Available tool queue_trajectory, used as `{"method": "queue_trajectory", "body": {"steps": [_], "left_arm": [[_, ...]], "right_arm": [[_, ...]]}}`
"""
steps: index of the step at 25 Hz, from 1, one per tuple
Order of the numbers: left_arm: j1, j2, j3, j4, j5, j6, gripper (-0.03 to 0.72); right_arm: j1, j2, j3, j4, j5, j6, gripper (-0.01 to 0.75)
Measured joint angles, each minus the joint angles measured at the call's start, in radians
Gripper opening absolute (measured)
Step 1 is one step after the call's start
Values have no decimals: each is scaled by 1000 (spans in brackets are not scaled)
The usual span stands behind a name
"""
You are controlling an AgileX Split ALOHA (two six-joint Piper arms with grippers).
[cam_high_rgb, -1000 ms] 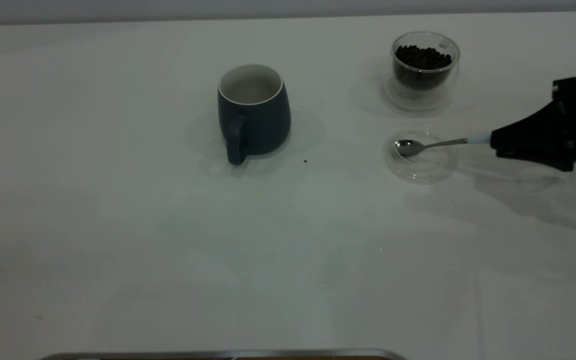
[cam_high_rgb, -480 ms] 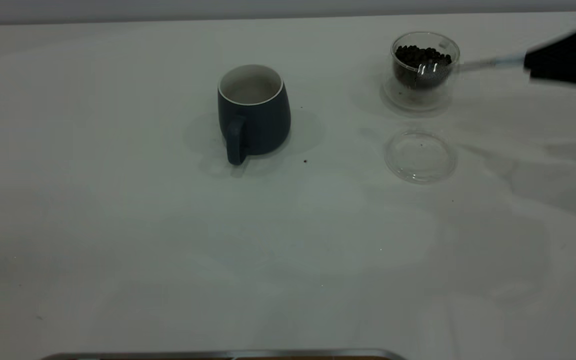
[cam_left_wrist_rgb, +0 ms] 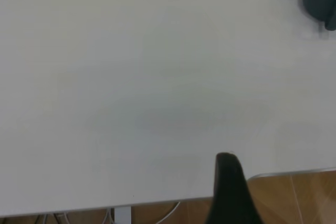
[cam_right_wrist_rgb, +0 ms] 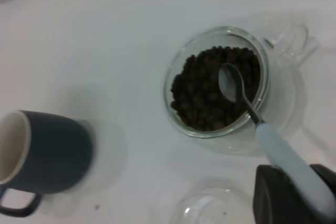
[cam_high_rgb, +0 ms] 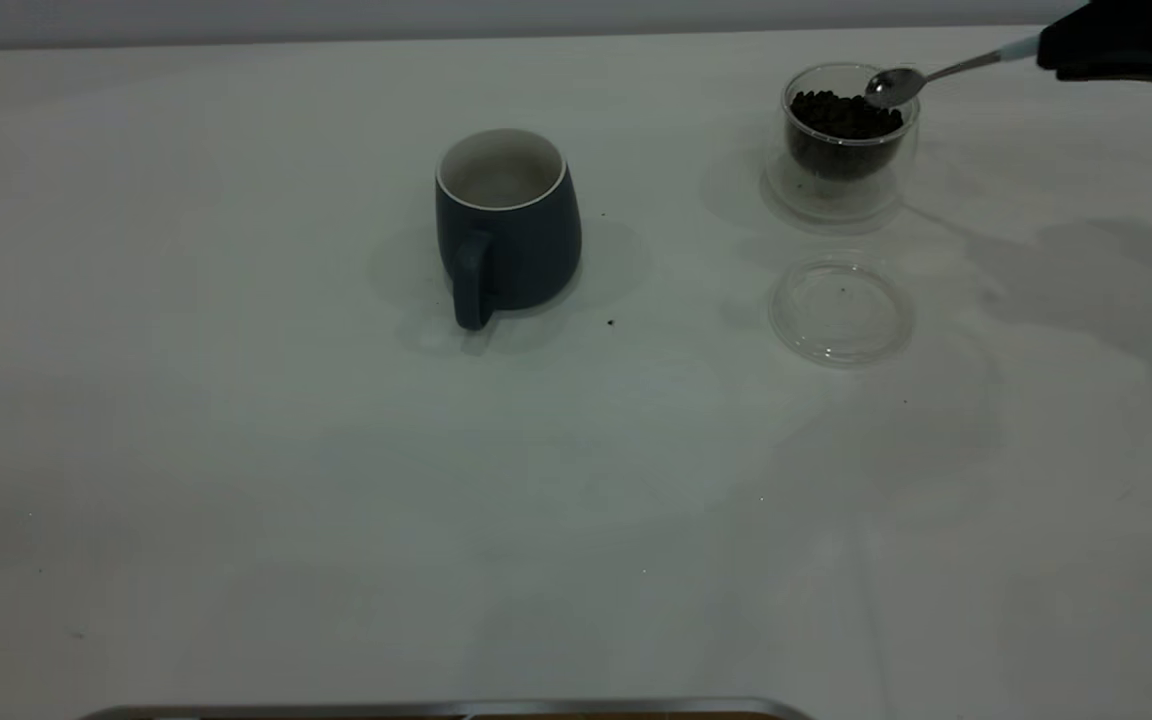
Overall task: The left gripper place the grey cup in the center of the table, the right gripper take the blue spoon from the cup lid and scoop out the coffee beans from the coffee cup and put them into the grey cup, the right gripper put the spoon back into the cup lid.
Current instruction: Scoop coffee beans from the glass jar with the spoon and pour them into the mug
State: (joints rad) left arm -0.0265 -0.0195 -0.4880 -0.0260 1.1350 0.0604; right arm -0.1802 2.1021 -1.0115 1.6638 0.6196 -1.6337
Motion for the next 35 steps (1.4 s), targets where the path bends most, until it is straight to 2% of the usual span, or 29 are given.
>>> {"method": "queue_trajectory", "body": {"steps": [5,11,22,35], "left_arm": [[0,0,0,0,0,0,567],[0,0,0,0,0,0,567],[0,0,0,0,1,0,567],[0,0,0,0,1,0,567]], "right_arm": [[63,6,-42,-2,-100,7,115],[82,47,-70,-1,-102,82,115],[75,108,-73,30,-14,197,115],[-56,239,-76,123,265,203,115]]}}
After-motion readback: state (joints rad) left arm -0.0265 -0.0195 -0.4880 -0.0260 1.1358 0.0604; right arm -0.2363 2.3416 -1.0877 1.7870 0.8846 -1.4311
